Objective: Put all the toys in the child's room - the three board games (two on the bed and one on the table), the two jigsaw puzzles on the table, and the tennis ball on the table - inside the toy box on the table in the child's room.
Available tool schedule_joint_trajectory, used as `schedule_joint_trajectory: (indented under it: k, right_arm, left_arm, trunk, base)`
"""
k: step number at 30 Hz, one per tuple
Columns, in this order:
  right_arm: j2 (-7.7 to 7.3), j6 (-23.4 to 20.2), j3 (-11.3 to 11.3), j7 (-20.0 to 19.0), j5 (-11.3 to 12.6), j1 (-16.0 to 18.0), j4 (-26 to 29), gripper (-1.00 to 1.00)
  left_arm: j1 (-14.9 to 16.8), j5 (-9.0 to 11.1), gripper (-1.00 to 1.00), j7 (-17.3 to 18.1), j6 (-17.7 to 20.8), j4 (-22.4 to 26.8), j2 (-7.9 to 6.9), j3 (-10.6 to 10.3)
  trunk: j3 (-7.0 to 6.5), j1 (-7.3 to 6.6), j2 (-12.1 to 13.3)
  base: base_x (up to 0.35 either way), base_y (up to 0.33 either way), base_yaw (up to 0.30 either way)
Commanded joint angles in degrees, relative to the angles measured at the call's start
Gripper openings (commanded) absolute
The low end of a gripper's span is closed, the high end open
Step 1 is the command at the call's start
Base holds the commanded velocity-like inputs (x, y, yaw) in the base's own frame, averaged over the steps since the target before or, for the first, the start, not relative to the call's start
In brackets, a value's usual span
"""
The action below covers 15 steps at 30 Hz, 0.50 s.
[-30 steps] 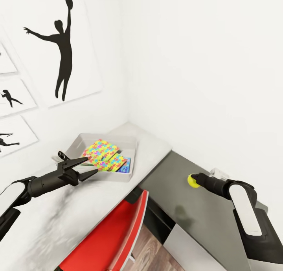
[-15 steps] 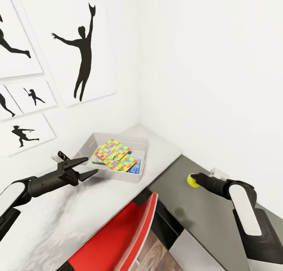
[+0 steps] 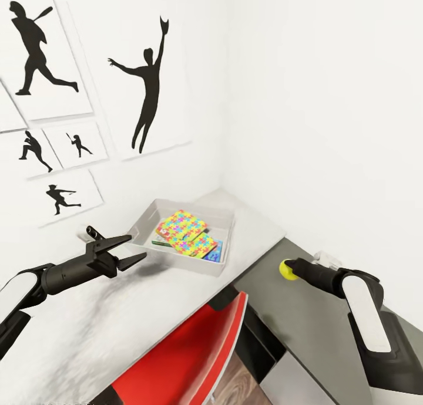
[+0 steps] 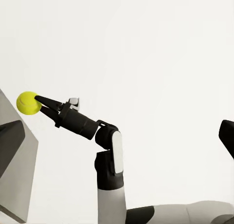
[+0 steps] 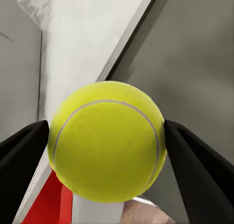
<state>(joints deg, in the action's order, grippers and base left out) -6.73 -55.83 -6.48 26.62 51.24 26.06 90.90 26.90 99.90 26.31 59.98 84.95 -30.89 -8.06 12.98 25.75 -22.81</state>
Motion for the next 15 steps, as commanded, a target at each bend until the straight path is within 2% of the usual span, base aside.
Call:
schedule_joint_trajectory:
  k: [1, 15]
  right_arm:
    - [-0.02, -0.1, 0.0, 0.5, 0.6, 0.0, 0.1, -1.0]
    - [-0.03, 0.0, -0.1, -1.8, 0.5, 0.0, 0.1, -1.0]
  left_arm:
    - [0.1, -0.3, 1.0, 0.5, 0.0, 0.0, -0.05, -0.1]
    - [0.1, -0.3, 1.0, 0.5, 0.0, 0.0, -0.02, -0.1]
  trunk:
    - [0.03, 0.04, -0.1]
    - [-1.16, 0.04, -0.1]
  base:
    - [0.0, 0.0, 0.155]
    - [0.0, 0.0, 0.153]
